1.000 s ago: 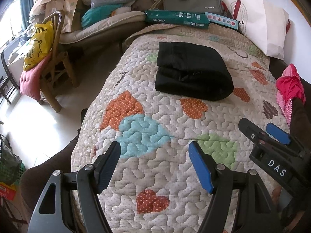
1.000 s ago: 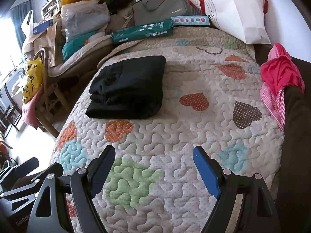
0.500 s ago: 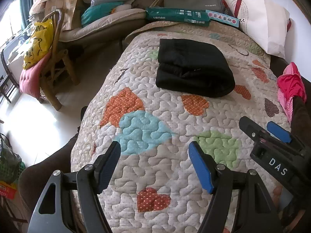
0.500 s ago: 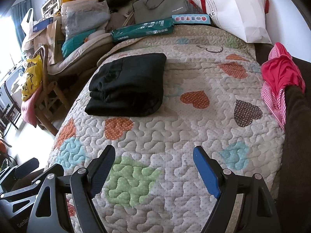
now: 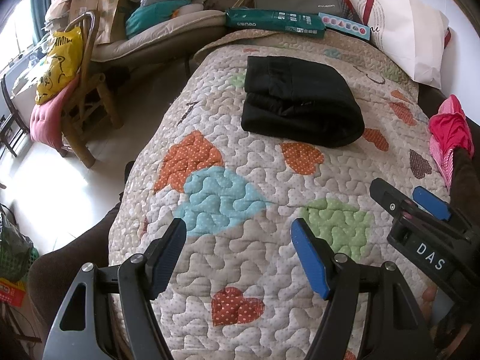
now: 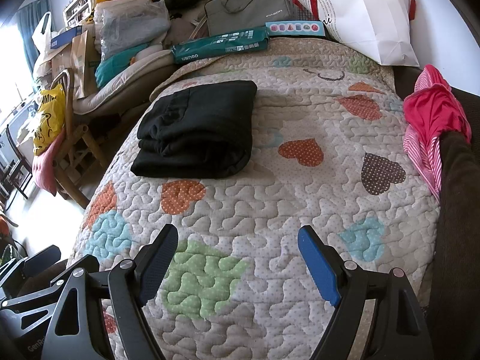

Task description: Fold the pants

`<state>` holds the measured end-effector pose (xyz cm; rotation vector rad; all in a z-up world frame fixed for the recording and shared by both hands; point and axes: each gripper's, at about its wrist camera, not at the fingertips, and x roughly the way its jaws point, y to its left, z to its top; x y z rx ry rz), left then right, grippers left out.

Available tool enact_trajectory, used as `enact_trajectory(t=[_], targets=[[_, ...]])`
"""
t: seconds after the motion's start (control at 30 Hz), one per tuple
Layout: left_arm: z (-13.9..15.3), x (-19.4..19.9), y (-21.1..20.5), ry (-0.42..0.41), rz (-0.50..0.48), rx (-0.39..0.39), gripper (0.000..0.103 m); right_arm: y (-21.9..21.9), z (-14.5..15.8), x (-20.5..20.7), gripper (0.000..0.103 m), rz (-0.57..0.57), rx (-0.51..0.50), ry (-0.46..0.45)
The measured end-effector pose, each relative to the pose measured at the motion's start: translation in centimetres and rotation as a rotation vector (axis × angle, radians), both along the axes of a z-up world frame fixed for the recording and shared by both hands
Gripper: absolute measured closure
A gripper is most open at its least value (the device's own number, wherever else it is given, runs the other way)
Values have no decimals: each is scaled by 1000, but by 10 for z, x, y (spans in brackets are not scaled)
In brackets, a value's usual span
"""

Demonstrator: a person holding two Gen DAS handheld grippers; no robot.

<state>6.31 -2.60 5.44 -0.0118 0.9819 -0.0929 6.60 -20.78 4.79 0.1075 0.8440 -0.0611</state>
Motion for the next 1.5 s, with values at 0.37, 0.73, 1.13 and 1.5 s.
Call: enact_trajectory(t=[0.37,0.73,1.13,1.5], targets=[[15,17,-1,-56,-28,-57,31,-1,-2,1,17,0,-4,8],[99,2,25,-514,119,10,0,-12,26,19,17,-1,-16,-35],[103,28,18,-368,10,-67,0,-8,52,37,16,37,12,-53],[34,40,-14,-104,-70,34,0,-5,11,35,16,31,0,24]])
